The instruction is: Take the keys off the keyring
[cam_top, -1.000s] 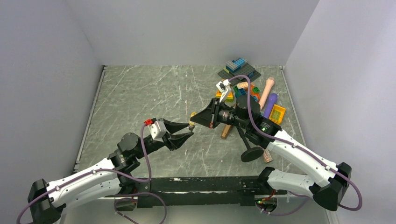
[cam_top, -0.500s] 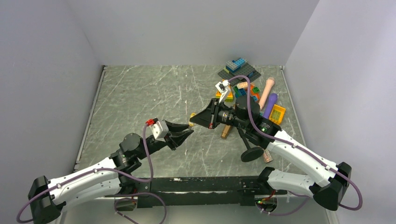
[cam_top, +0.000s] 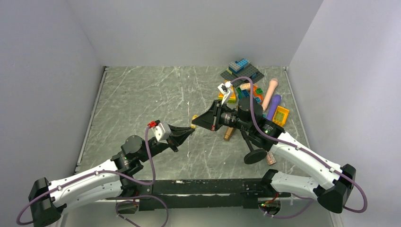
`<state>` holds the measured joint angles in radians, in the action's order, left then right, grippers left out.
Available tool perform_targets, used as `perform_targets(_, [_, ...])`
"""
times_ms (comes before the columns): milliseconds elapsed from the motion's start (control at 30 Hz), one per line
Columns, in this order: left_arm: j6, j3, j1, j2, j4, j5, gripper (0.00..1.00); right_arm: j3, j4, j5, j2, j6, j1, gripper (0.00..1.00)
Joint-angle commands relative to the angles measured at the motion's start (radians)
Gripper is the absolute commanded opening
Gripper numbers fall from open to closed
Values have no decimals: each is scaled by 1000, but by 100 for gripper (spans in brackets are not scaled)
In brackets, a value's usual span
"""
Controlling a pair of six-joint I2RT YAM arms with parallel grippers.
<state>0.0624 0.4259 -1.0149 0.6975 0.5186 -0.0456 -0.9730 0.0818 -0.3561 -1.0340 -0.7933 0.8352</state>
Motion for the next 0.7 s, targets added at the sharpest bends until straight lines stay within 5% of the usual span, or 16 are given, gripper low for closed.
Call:
perform_targets(0, [-9,36,-9,-15,18,14,0,-18,-36,18,19,-8,5,0])
perform_targets(100, [-5,53,-8,-25,-24,-1,0,-22,-26,19,17,3,7,2])
perform_targets(133, [2,65,-8,-27,-66,-6,0,-26,-20,17,14,11,5,14])
perform_targets(200, [23,103,-8,-21,-151,-26,0,-40,8,27,3,36,6,61])
perform_targets(267, [65,159,-8,-5,-251,-43,0,-69,88,73,-4,66,7,95])
perform_targets(467, [270,287,-7,20,-573,41,0,-37,165,222,33,95,6,100])
perform_targets(667, [367,367,-4,11,-741,60,0,37,24,51,61,158,6,96])
